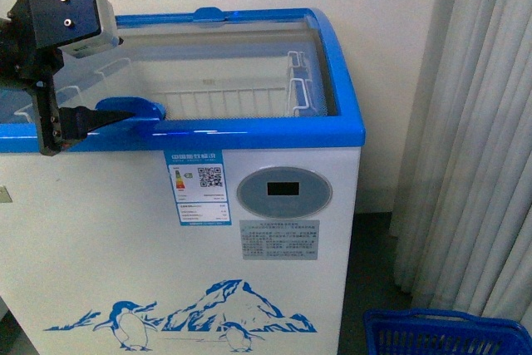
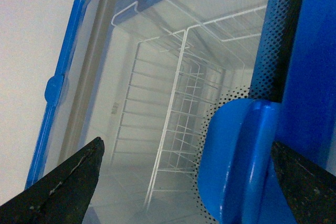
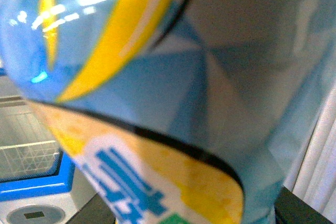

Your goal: Put drink in fridge

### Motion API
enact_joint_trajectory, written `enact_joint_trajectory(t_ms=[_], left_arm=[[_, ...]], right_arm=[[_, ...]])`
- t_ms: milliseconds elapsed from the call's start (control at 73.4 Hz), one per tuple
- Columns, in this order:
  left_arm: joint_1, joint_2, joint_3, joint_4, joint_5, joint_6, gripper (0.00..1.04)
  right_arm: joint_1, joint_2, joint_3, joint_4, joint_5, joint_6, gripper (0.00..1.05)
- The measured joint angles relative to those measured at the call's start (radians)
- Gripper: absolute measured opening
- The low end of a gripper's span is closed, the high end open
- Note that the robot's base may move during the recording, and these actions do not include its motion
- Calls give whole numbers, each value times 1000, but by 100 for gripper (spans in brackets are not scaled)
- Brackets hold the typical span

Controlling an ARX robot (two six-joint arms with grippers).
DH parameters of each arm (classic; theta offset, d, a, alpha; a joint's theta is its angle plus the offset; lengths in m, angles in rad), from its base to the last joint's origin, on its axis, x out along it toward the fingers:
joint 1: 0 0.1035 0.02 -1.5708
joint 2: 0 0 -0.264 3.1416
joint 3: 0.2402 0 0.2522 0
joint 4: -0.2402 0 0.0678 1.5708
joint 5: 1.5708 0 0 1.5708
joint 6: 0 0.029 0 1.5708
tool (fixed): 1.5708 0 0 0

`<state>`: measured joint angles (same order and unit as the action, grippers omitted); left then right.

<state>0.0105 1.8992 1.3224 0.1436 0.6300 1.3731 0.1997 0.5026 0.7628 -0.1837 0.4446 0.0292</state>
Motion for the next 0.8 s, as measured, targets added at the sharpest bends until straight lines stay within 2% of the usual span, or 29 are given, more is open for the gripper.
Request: enact_joint_trajectory(t_ms=[272,517,803], left_arm=[[5,94,120,-29,9,4,97],[5,217,347,-95,-10,-3,97],[-14,451,779,-197,-154,-49,97]], right_arm=[[0,0,0,0,0,0,40],[0,0,0,0,0,0,40],[0,0,0,0,0,0,40]])
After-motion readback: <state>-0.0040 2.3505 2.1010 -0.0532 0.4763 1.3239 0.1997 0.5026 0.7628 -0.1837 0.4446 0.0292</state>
